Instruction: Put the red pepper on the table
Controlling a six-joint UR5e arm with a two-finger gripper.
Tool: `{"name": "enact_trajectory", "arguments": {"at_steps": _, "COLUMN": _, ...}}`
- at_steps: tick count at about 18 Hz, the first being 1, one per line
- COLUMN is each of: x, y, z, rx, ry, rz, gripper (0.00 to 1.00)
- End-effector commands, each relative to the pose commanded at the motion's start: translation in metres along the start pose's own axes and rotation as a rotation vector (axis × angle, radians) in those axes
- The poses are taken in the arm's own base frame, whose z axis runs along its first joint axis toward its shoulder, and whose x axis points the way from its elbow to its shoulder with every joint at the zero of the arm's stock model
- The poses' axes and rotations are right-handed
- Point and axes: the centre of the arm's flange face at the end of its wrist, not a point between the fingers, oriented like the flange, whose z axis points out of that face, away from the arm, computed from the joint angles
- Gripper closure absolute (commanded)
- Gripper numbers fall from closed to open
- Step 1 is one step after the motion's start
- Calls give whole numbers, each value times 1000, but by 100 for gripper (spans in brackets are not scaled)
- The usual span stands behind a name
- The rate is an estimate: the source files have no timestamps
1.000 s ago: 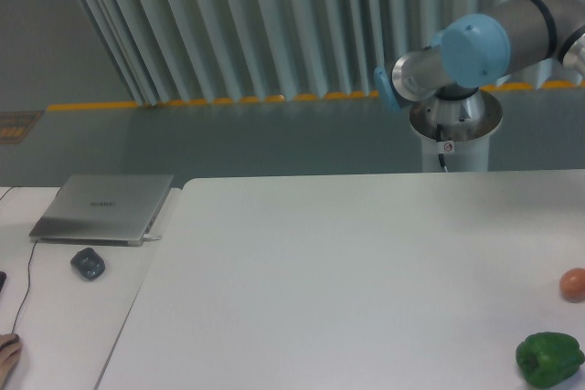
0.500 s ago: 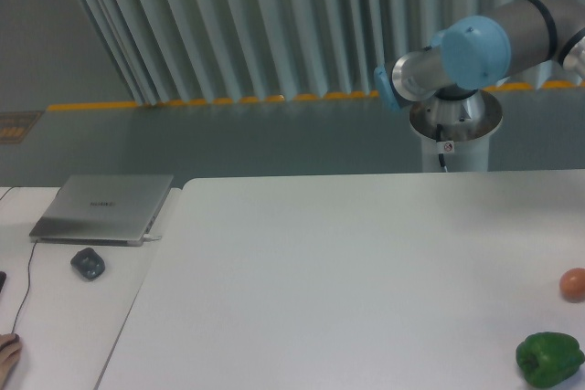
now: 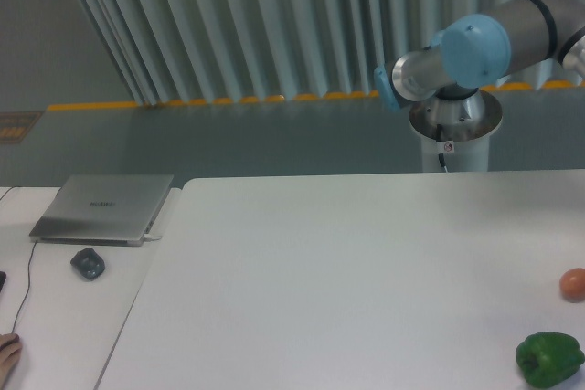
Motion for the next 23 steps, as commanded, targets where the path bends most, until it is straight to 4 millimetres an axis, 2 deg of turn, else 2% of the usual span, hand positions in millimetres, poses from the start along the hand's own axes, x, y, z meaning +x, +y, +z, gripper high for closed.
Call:
{"name": "enact_trajectory", "arguments": {"at_steps": 12, "x": 0, "y": -1, "z": 8, "rx": -21, "ry": -10, "rz": -9, "gripper": 16}}
{"name": "enact_trajectory", "arguments": {"at_steps": 14, "x": 1, "y": 0, "z": 8, "rx": -23, "ry": -6, "rz": -11, "gripper": 25}}
{"name": "enact_trajectory", "arguments": {"at_steps": 17, "x": 5, "y": 1, "z": 5, "rx": -44, "ry": 28, "rz": -43, "gripper": 47}}
{"name": "enact_trajectory", "arguments": {"at_steps": 23, "x": 11, "y": -8, "z": -8, "rx": -29, "ry": 36, "rz": -79, "gripper": 51}}
